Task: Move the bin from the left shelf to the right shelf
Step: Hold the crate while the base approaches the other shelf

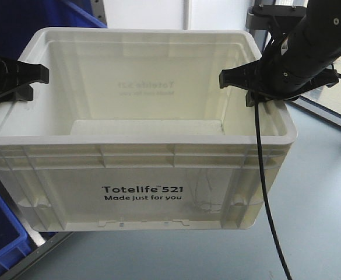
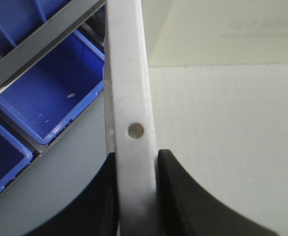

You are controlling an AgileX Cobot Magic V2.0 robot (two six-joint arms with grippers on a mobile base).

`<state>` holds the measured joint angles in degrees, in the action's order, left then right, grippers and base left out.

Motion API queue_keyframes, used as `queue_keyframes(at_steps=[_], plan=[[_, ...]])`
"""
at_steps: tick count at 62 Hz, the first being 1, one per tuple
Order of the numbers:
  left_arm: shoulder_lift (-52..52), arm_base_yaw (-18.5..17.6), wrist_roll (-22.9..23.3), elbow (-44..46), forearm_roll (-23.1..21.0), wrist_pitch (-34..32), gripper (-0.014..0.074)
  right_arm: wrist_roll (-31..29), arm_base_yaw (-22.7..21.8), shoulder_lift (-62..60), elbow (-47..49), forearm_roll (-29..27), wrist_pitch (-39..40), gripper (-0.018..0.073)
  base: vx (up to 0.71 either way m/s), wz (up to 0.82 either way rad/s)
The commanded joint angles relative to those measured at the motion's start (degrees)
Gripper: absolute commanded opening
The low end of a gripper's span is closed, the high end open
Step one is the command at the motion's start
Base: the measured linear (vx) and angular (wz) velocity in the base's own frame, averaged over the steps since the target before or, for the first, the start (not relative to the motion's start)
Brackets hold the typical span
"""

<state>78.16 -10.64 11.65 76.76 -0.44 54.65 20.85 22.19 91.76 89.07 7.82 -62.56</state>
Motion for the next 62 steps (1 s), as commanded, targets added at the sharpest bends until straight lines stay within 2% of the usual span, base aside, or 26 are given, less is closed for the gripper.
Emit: queue_keyframes(at_steps=[1, 62], plan=[[-2.4, 0.1, -0.8, 2.2, 1.6, -5.2, -0.0006, -0.3, -0.4, -3.0, 2.2, 4.0, 4.7, 0.0022, 0.09, 0.48], [-2.4, 0.1, -0.8, 2.2, 1.6, -5.2, -0.0006, -0.3, -0.4, -3.0, 2.2, 4.0, 4.7, 0.0022, 0.06, 0.45]])
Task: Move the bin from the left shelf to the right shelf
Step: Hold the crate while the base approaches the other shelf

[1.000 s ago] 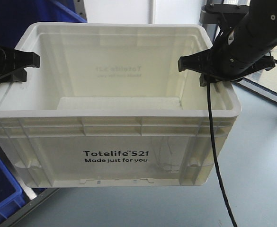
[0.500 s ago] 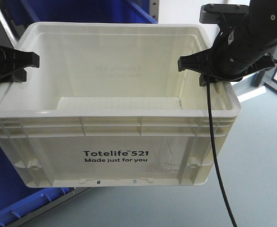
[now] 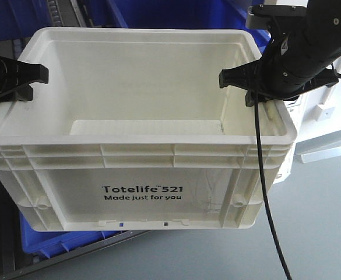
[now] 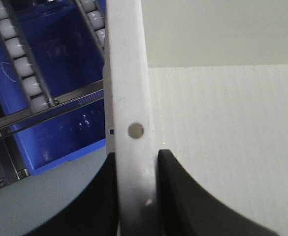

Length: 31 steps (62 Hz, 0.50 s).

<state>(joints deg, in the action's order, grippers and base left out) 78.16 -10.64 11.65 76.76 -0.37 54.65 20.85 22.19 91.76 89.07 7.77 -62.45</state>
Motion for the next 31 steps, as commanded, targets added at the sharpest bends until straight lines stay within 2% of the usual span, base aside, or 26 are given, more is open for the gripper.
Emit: queue_keyframes(at_steps=[1, 31], plan=[[-2.4, 0.1, -0.8, 2.2, 1.5, -5.2, -0.0006, -0.3, -0.4, -3.0, 2.2, 4.0, 4.6, 0.0022, 0.02, 0.36], [-2.4, 0.1, -0.8, 2.2, 1.5, -5.2, -0.0006, -0.3, -0.4, -3.0, 2.2, 4.0, 4.6, 0.0022, 0.00, 0.36]])
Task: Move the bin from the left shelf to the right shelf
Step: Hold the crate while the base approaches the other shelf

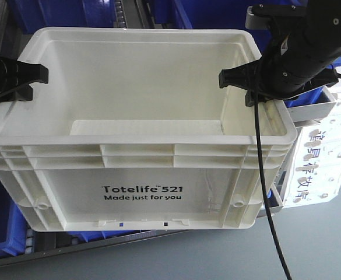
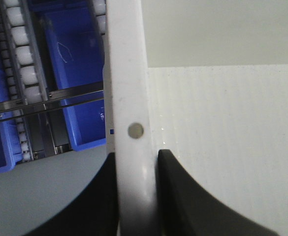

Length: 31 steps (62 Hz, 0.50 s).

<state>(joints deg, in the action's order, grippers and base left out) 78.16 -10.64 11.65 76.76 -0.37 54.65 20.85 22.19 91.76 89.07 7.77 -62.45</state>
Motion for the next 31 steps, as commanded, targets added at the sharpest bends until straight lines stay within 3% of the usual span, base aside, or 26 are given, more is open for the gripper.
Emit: queue_keyframes(at_steps=[1, 31], plan=[[-2.4, 0.1, -0.8, 2.2, 1.5, -5.2, -0.0006, -0.3, -0.4, -3.0, 2.2, 4.0, 4.6, 0.0022, -0.01, 0.33], [-2.4, 0.1, -0.8, 2.2, 1.5, -5.2, -0.0006, -0.3, -0.4, -3.0, 2.2, 4.0, 4.6, 0.0022, -0.01, 0.26]])
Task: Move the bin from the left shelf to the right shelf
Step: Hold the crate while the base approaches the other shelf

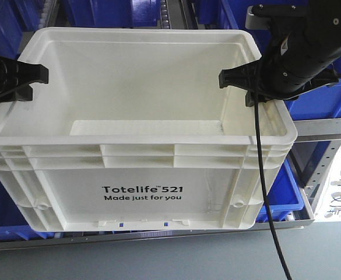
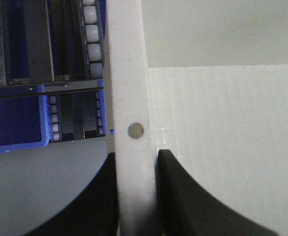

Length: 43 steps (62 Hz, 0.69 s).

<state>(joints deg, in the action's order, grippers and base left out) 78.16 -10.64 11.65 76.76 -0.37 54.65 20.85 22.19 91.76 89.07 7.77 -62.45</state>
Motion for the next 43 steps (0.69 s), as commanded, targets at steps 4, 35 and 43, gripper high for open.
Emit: queue_keyframes(at_steps=[4, 35, 43], plan=[[-2.4, 0.1, -0.8, 2.2, 1.5, -5.2, -0.0006, -0.3, -0.4, -3.0, 2.2, 4.0, 4.6, 0.0022, 0.00, 0.20], [-2.4, 0.1, -0.8, 2.2, 1.5, -5.2, -0.0006, -0.3, -0.4, -3.0, 2.2, 4.0, 4.6, 0.0022, 0.03, 0.18], [-2.4, 0.1, -0.8, 2.2, 1.5, -5.2, -0.0006, -0.3, -0.4, -3.0, 2.2, 4.0, 4.6, 0.0022, 0.05, 0.16]])
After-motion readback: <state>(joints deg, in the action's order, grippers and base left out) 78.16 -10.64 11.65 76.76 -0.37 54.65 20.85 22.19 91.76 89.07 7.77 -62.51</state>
